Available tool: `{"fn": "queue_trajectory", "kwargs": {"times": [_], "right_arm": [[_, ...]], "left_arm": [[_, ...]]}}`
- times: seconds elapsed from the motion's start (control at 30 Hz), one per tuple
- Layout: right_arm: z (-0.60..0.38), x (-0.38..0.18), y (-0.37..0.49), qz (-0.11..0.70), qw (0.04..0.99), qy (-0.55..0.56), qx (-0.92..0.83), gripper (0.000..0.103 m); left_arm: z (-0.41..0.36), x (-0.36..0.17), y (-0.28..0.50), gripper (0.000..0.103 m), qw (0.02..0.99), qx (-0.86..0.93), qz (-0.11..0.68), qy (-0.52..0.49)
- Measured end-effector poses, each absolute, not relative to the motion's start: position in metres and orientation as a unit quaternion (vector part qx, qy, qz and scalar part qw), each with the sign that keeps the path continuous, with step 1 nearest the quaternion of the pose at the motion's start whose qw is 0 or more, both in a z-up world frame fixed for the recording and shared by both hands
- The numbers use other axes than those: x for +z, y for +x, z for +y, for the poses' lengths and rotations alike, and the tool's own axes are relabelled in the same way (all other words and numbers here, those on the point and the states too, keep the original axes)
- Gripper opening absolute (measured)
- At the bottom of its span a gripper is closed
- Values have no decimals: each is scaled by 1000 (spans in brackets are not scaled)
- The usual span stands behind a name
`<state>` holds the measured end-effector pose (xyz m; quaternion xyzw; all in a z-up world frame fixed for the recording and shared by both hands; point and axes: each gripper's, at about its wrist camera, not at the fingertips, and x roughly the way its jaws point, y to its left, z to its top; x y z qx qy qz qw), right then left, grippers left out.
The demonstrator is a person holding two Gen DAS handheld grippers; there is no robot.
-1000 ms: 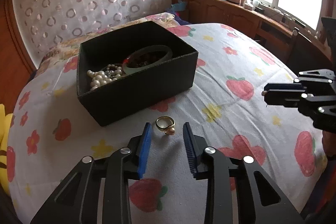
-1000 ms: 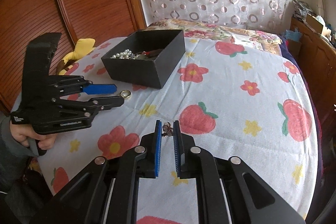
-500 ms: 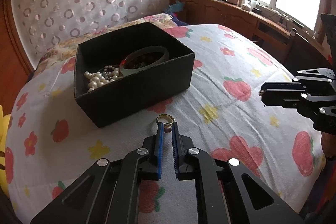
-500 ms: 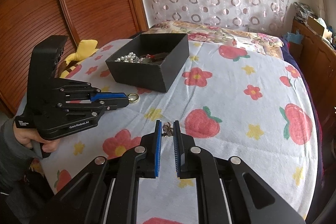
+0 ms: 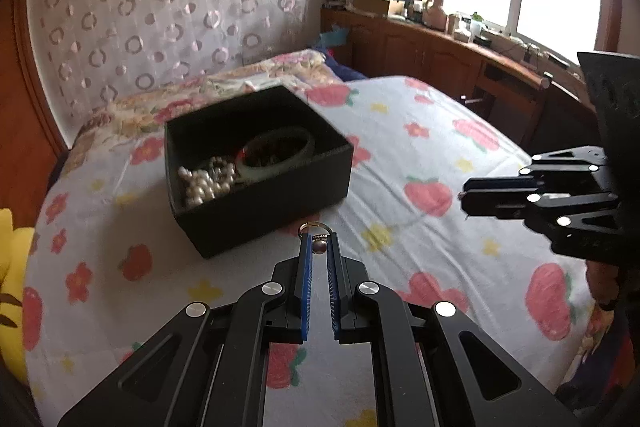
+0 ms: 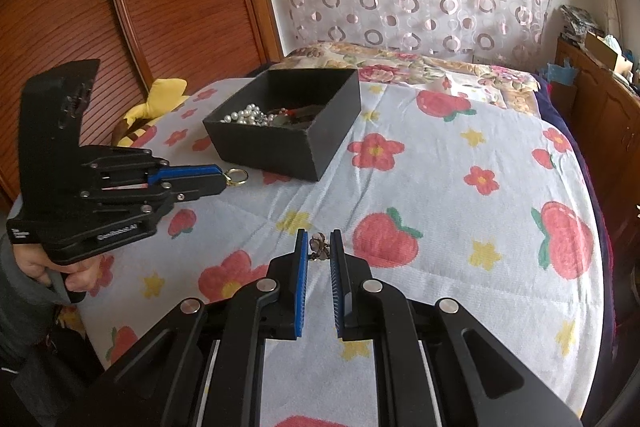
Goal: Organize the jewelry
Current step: 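Grasp the gold pearl ring with left tool while right holds the earring, then carry the ring and earring over the black box and open both tools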
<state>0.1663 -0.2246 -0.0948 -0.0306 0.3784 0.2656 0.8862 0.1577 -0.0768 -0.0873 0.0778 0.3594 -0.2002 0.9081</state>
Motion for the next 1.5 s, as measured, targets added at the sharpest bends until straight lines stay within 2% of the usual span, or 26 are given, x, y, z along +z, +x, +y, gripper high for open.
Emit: {"fn": "queue_trajectory", "kwargs": {"times": [0.5, 0.87, 0.97, 1.03, 1.07, 1.13, 1.27, 1.33, 1.4, 1.5], "right_arm": [[-190, -53, 187, 334, 900, -52, 275, 12], [-152, -47, 235, 335, 900, -59, 273, 13], [-144, -53, 242, 341, 899, -61, 269, 16], [-142, -55, 244, 342, 900, -61, 265, 26], [-145, -57, 243, 342, 900, -60, 265, 29], [-146, -57, 242, 340, 902, -58, 260, 41], [-155, -56, 238, 334, 906, -50, 257, 42], [-161, -55, 231, 327, 910, -43, 253, 42], [-167, -53, 222, 318, 914, -36, 249, 43], [-174, -51, 201, 299, 923, -26, 242, 50]], "left_arm": [[-59, -46, 181, 6, 931, -167, 317, 65], [-46, -48, 203, 7, 933, -147, 323, 60], [-42, -52, 209, 7, 932, -143, 329, 54], [-39, -54, 212, 8, 932, -138, 332, 47], [-38, -55, 212, 10, 933, -135, 331, 45], [-35, -56, 211, 25, 934, -130, 331, 42], [-32, -55, 199, 49, 940, -117, 316, 43], [-32, -53, 191, 71, 945, -108, 307, 46], [-31, -52, 183, 83, 947, -103, 300, 46], [-31, -48, 167, 86, 951, -96, 290, 45]]}}
